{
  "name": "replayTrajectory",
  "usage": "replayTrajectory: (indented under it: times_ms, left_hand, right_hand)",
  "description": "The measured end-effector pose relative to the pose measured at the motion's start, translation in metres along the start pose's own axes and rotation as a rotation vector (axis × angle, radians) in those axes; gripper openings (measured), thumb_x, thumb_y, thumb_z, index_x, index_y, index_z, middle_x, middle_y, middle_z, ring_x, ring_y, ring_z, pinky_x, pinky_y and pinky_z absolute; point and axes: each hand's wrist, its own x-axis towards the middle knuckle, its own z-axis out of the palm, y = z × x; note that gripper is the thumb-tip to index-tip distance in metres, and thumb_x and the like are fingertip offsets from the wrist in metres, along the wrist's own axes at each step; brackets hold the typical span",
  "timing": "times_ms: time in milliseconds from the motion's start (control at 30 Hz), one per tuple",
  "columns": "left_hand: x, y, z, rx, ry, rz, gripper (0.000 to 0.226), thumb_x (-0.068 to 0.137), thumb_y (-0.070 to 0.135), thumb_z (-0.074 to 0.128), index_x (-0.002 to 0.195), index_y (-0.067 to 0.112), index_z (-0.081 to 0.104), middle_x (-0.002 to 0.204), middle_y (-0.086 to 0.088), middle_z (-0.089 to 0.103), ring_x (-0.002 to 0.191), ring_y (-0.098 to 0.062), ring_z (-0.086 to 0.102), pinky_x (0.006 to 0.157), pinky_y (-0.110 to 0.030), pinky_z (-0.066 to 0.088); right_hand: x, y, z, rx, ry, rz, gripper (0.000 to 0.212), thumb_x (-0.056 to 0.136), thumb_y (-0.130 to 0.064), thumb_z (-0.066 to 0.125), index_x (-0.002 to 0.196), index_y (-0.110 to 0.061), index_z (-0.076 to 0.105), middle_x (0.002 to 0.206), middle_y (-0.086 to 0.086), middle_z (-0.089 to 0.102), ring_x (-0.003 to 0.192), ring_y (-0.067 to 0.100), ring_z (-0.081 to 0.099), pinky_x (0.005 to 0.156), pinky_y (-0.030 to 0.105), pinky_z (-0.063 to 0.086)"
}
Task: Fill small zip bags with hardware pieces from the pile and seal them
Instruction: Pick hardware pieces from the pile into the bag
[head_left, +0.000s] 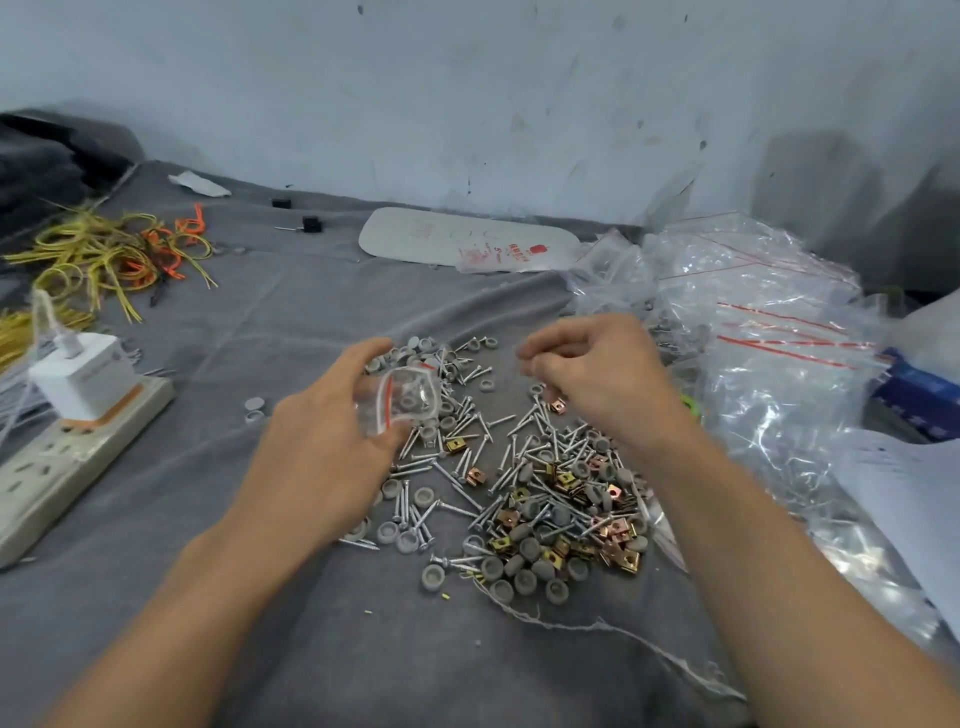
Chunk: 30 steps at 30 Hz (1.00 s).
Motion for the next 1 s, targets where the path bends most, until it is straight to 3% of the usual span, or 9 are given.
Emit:
replayTrajectory:
  times_ms: [67, 167, 300, 467, 700, 800, 867, 933, 1000]
  left_hand:
    - [0.0, 0.0, 0.0, 0.006, 0.001, 0.001, 0.067, 0.084, 0.035, 0.075, 0.14, 0.047, 0.04, 0.118, 0.012, 0.072, 0.11, -0.026, 0.066, 0.086, -0.036, 0.044]
    - [-0.001, 0.002, 0.002, -0.001, -0.015, -0.001, 0.066, 0.085, 0.036, 0.075, 0.139, 0.048, 0.04, 0.117, 0.011, 0.073, 0.104, -0.028, 0.066, 0.083, -0.036, 0.045]
    - [-0.002, 0.003, 0.002, 0.021, -0.024, -0.019, 0.067, 0.084, 0.038, 0.075, 0.14, 0.05, 0.039, 0.12, 0.01, 0.072, 0.102, -0.031, 0.067, 0.086, -0.04, 0.05]
    - [0.0, 0.003, 0.003, 0.052, -0.048, -0.031, 0.067, 0.085, 0.036, 0.074, 0.14, 0.049, 0.037, 0.12, 0.013, 0.072, 0.103, -0.03, 0.067, 0.083, -0.039, 0.05]
    - [0.0, 0.004, 0.003, 0.055, -0.047, -0.03, 0.067, 0.085, 0.034, 0.072, 0.138, 0.053, 0.036, 0.118, 0.009, 0.072, 0.092, -0.031, 0.067, 0.077, -0.04, 0.053]
    - [0.0, 0.005, 0.001, 0.04, -0.043, -0.038, 0.066, 0.085, 0.035, 0.071, 0.137, 0.054, 0.035, 0.118, 0.008, 0.073, 0.095, -0.031, 0.068, 0.079, -0.041, 0.053]
    - [0.0, 0.006, 0.0, 0.029, -0.042, -0.043, 0.065, 0.086, 0.035, 0.071, 0.136, 0.056, 0.035, 0.117, 0.008, 0.073, 0.093, -0.03, 0.067, 0.079, -0.04, 0.052]
    - [0.0, 0.007, 0.0, 0.021, -0.051, -0.047, 0.066, 0.087, 0.034, 0.072, 0.136, 0.056, 0.034, 0.116, 0.009, 0.072, 0.087, -0.026, 0.068, 0.08, -0.041, 0.054]
    - [-0.001, 0.007, 0.0, 0.004, -0.065, -0.053, 0.067, 0.087, 0.034, 0.073, 0.137, 0.056, 0.034, 0.115, 0.013, 0.072, 0.078, -0.02, 0.068, 0.08, -0.041, 0.055]
  right_hand:
    - [0.008, 0.023, -0.029, -0.303, 0.1, 0.062, 0.031, 0.087, -0.01, 0.076, 0.068, -0.034, 0.075, 0.063, -0.018, 0.071, 0.051, -0.004, 0.063, 0.045, 0.009, 0.041]
    - [0.017, 0.051, -0.043, -0.535, 0.052, 0.113, 0.039, 0.084, -0.01, 0.076, 0.061, -0.04, 0.069, 0.059, -0.027, 0.06, 0.05, -0.008, 0.055, 0.041, 0.006, 0.034]
    - [0.03, 0.062, -0.029, -0.561, -0.023, 0.095, 0.016, 0.086, -0.017, 0.078, 0.085, -0.033, 0.082, 0.08, -0.017, 0.075, 0.061, -0.009, 0.057, 0.05, 0.006, 0.035]
    - [0.039, 0.065, 0.007, -0.595, -0.035, 0.049, 0.009, 0.086, -0.026, 0.08, 0.094, -0.026, 0.083, 0.091, -0.003, 0.079, 0.08, 0.014, 0.069, 0.083, 0.032, 0.058]
    - [0.051, 0.073, 0.013, -0.66, -0.033, 0.091, 0.014, 0.093, -0.022, 0.069, 0.089, -0.016, 0.081, 0.087, 0.006, 0.076, 0.081, 0.023, 0.069, 0.073, 0.03, 0.053]
    - [0.048, 0.073, 0.001, -0.566, -0.063, 0.076, 0.017, 0.097, -0.02, 0.066, 0.092, -0.018, 0.082, 0.07, -0.008, 0.069, 0.057, 0.003, 0.061, 0.051, 0.016, 0.042]
    - [0.041, 0.072, -0.008, -0.429, -0.067, 0.076, 0.018, 0.097, -0.019, 0.067, 0.085, -0.022, 0.08, 0.056, -0.017, 0.061, 0.041, -0.002, 0.053, 0.038, 0.011, 0.034]
    - [0.034, 0.068, -0.015, -0.267, -0.077, 0.091, 0.021, 0.096, -0.021, 0.069, 0.078, -0.025, 0.078, 0.057, -0.011, 0.069, 0.043, 0.0, 0.052, 0.043, 0.016, 0.04]
    - [0.027, 0.058, -0.019, -0.125, -0.14, 0.106, 0.02, 0.095, -0.021, 0.07, 0.077, -0.025, 0.08, 0.071, -0.006, 0.076, 0.058, 0.007, 0.06, 0.056, 0.027, 0.05]
